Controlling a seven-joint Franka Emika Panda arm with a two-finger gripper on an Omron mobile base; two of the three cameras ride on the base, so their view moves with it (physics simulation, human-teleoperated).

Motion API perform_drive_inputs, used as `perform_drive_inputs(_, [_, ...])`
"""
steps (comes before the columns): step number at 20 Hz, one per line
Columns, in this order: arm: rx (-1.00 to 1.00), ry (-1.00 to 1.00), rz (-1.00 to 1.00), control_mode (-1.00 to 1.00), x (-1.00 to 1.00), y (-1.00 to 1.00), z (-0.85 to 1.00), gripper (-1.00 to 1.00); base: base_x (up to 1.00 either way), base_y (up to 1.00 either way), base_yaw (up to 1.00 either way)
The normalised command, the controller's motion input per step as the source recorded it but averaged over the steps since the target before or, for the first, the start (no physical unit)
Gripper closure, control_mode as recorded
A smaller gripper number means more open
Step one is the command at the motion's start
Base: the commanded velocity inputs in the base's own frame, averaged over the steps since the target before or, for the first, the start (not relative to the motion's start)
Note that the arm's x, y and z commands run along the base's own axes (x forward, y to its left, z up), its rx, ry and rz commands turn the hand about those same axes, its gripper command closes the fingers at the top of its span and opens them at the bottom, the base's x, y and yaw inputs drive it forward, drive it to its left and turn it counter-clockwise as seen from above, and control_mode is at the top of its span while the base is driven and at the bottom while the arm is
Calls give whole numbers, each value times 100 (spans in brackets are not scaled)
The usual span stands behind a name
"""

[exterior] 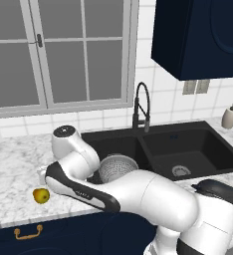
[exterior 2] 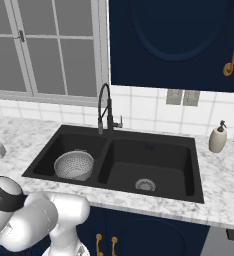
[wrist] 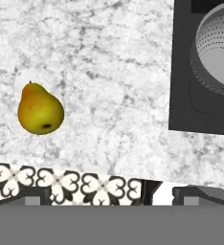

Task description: Put the colander in the sink, put the pear, mango in the colander, and turn on the sink faucet and pour water over the colander.

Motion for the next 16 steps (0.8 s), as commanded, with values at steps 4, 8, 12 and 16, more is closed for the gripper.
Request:
perform_drive_inputs(4, [12,0,3,-100,7,37,0,-100,0,0,0])
perform_drive_inputs(8, [7,0,1,-100,-2,43,-15,-100,0,0,0])
perform_drive_inputs(12, [0,0,0,-100,-9,17,-28,-100,0,0,0])
perform_drive_inputs(16, [0,0,0,-100,0,2,-21,-100,0,0,0])
